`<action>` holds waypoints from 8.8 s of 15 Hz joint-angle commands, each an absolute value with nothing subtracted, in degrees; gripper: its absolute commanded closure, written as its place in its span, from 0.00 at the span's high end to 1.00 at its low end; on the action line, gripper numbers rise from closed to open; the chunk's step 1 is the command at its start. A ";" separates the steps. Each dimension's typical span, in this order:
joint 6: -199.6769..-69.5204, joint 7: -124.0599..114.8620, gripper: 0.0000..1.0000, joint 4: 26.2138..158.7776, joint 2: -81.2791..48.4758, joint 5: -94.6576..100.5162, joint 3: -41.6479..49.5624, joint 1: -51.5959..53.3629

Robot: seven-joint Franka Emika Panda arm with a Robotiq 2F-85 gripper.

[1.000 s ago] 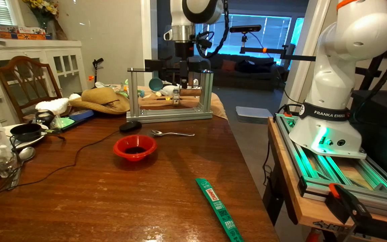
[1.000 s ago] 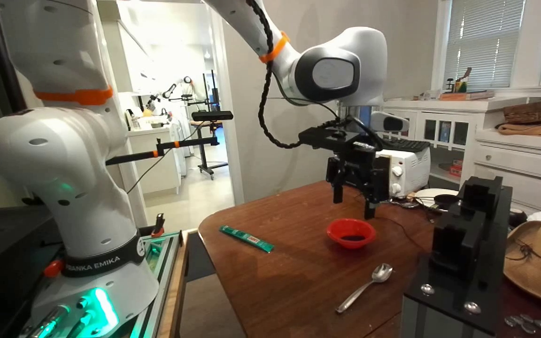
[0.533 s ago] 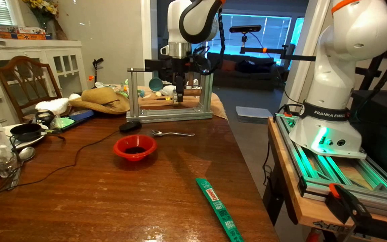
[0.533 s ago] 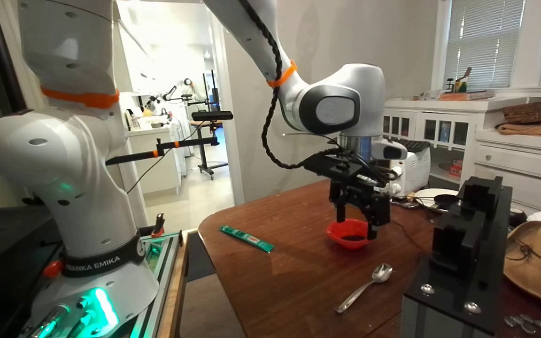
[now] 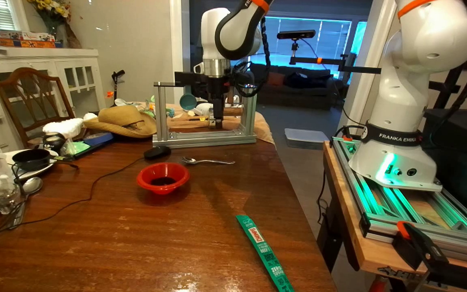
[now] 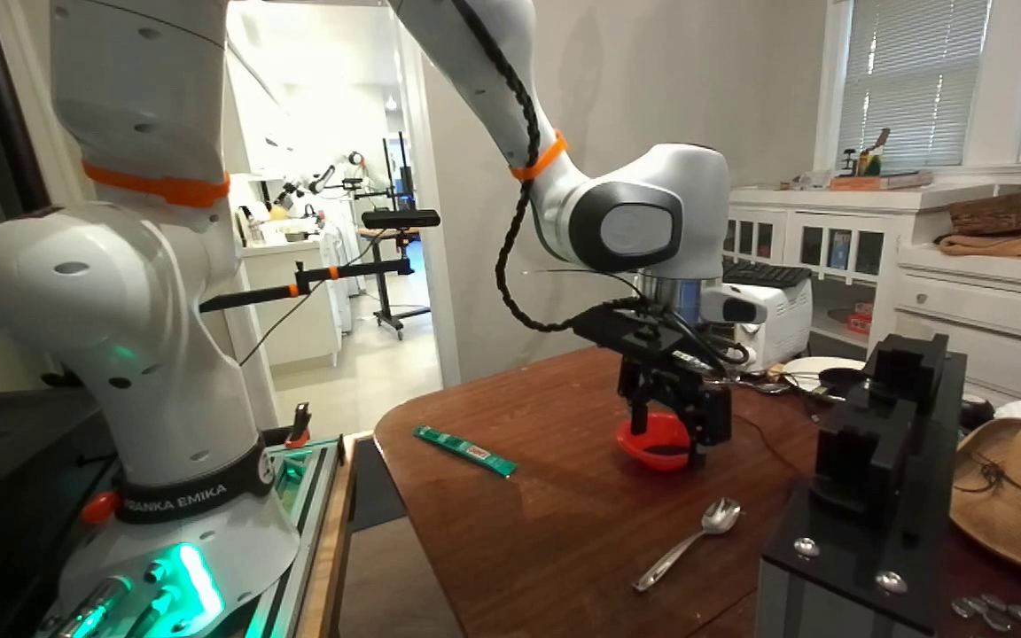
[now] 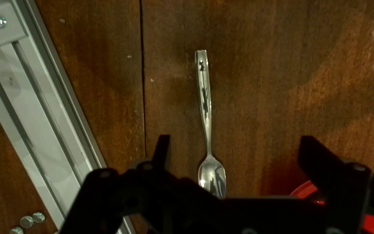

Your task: Use a spoon to take a scoop out of the red bowl then empty it back into the bowl and place the spoon back

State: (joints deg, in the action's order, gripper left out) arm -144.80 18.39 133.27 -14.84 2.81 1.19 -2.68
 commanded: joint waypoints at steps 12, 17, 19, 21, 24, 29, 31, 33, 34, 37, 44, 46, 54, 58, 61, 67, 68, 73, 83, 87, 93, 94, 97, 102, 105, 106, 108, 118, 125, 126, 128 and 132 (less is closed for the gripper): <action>-166.66 23.69 1.00 134.73 -25.60 4.36 -2.23 -5.75; -175.70 30.24 1.00 135.46 -31.09 3.90 -12.05 -15.66; -177.79 31.83 1.00 135.14 -33.53 4.58 -16.27 -20.56; -180.32 31.44 1.00 134.99 -35.43 5.26 -18.87 -24.53; -178.87 28.70 1.00 135.14 -34.43 6.64 -17.64 -23.31; -178.93 28.98 1.00 134.89 -34.74 6.65 -18.33 -23.96; -180.79 29.10 1.00 134.86 -35.22 7.39 -19.09 -24.78; -183.59 29.14 1.00 135.36 -35.17 8.70 -19.25 -25.30; -184.38 28.68 1.00 135.50 -35.10 9.39 -18.97 -25.20; -188.77 27.41 1.00 136.38 -35.68 11.90 -19.10 -26.25; -194.82 21.91 1.00 137.64 -37.04 19.60 -18.27 -28.27; -195.00 20.75 1.00 137.59 -37.34 20.94 -17.69 -28.38; -194.69 19.19 1.00 136.85 -39.05 22.06 -15.53 -28.19; -194.11 19.22 1.00 136.48 -39.66 21.96 -14.90 -27.71; -193.84 19.28 1.00 136.23 -40.05 21.88 -14.58 -27.48; -193.44 19.39 1.00 135.53 -40.78 21.91 -14.10 -27.34; -193.31 19.44 1.00 135.37 -40.99 21.93 -14.05 -27.26; -193.13 19.45 1.00 135.10 -41.52 21.80 -13.79 -26.65; -192.95 19.53 0.71 134.56 -41.93 21.72 -13.26 -25.76; -192.80 19.51 0.68 134.36 -42.12 21.71 -13.10 -25.65; -192.51 19.52 0.59 133.77 -42.43 21.59 -12.82 -25.23; -192.46 19.53 0.56 133.73 -42.40 21.58 -12.78 -25.10; -192.50 19.53 0.48 133.72 -42.37 21.56 -12.66 -24.77; -192.20 19.57 0.24 133.40 -42.60 21.51 -12.32 -24.20; -192.09 19.58 0.26 133.28 -42.74 21.51 -12.22 -24.13; -192.05 19.59 0.24 133.26 -42.78 21.53 -12.23 -24.19; -192.03 19.62 0.05 133.25 -42.79 21.55 -12.19 -24.20; -192.25 19.46 0.03 134.94 -40.45 21.55 -12.44 -23.28; -191.12 18.24 0.03 138.65 -33.64 19.92 -8.89 -17.28; -190.51 18.05 0.03 139.51 -31.87 19.47 -7.62 -15.61; -189.01 17.97 0.03 140.90 -28.87 19.15 -5.56 -12.98; -182.82 19.21 0.03 143.53 -20.66 18.58 4.09 -1.53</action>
State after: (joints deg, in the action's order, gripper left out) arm -188.48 19.22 139.87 -28.51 19.61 -3.23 -10.44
